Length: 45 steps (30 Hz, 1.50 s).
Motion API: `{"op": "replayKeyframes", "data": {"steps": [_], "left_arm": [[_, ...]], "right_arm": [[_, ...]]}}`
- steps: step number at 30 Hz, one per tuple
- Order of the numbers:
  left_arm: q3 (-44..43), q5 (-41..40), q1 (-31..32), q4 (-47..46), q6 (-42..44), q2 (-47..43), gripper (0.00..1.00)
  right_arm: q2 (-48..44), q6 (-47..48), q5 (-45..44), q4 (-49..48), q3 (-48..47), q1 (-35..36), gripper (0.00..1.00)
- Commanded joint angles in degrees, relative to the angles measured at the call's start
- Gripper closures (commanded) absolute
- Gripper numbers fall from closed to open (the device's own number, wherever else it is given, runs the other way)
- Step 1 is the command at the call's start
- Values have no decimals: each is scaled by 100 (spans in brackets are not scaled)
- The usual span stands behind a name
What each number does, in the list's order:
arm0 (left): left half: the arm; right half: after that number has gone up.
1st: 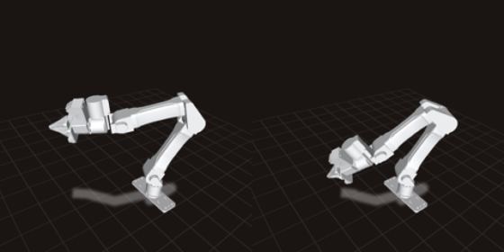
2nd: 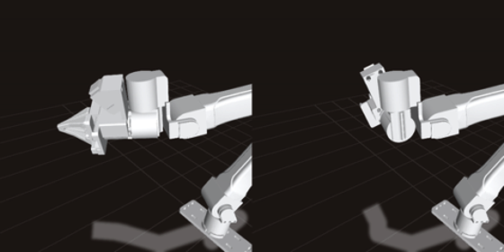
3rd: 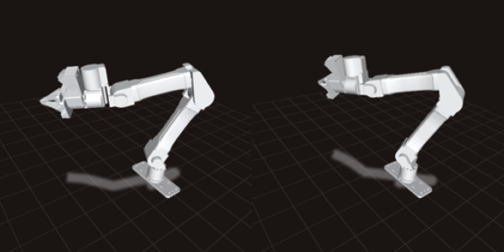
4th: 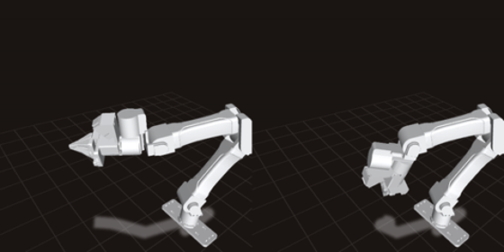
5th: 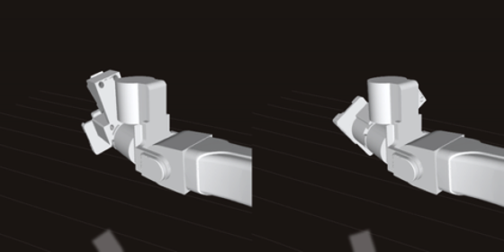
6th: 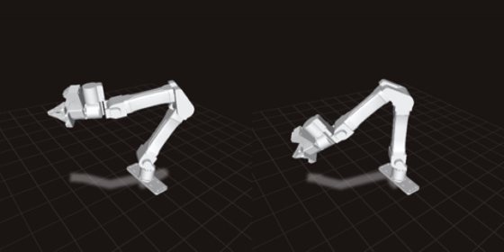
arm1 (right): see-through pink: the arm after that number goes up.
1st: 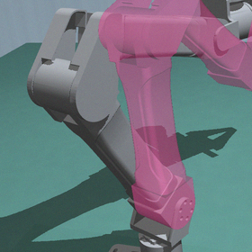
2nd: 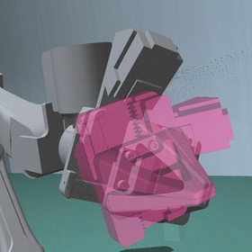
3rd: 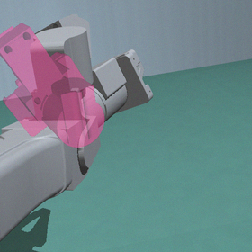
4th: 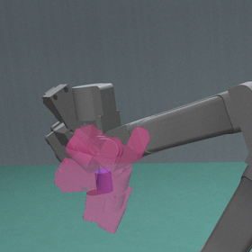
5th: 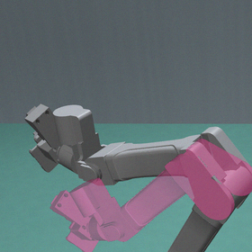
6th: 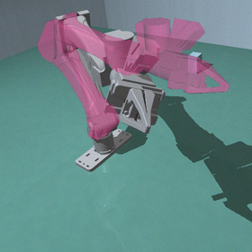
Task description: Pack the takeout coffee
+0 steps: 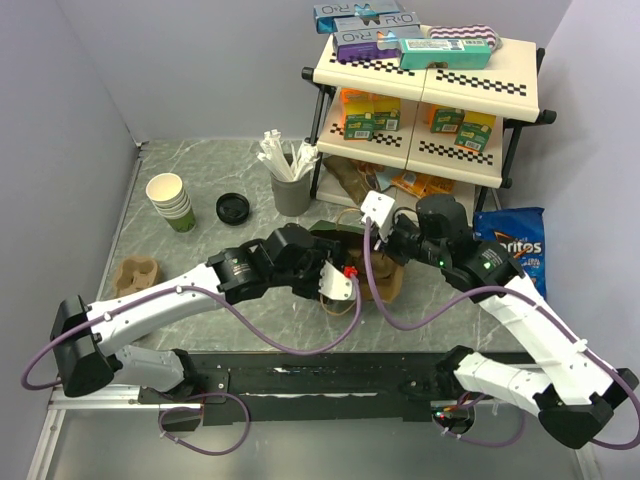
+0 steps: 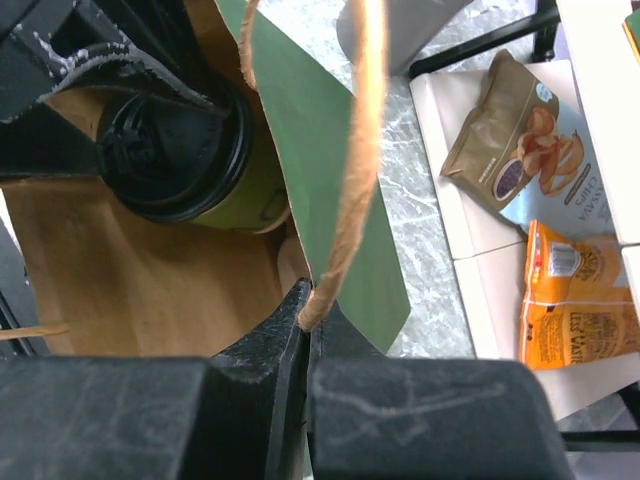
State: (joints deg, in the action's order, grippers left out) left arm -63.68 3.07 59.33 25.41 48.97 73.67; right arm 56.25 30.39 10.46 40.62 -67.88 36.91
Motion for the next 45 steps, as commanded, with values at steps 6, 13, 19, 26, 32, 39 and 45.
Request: {"op": "replayKeyframes", "data": {"steps": [6, 13, 19, 26, 32, 39, 45], "left_arm": [[-505, -290, 131, -607, 376, 270, 99], [-1102, -553, 246, 16, 693, 657, 99], [-1480, -422, 97, 368, 710, 667, 99], [-849, 185, -281, -97, 779, -114, 99], [-505, 774, -765, 227, 1667, -371, 99], [-628, 231, -634, 579, 2450, -55, 99], [-663, -965, -396, 88, 2389, 306, 99]], "right_arm": [[-27, -499, -158, -379, 20, 168, 100], [123, -675, -290, -459, -129, 229, 100], [132, -851, -290, -432, -129, 229, 100], [123, -815, -448, -511, -138, 229, 100], [97, -754, -404, -459, -129, 229, 100], [132, -728, -290, -450, -173, 229, 100], [132, -684, -264, -415, -182, 229, 100]]}}
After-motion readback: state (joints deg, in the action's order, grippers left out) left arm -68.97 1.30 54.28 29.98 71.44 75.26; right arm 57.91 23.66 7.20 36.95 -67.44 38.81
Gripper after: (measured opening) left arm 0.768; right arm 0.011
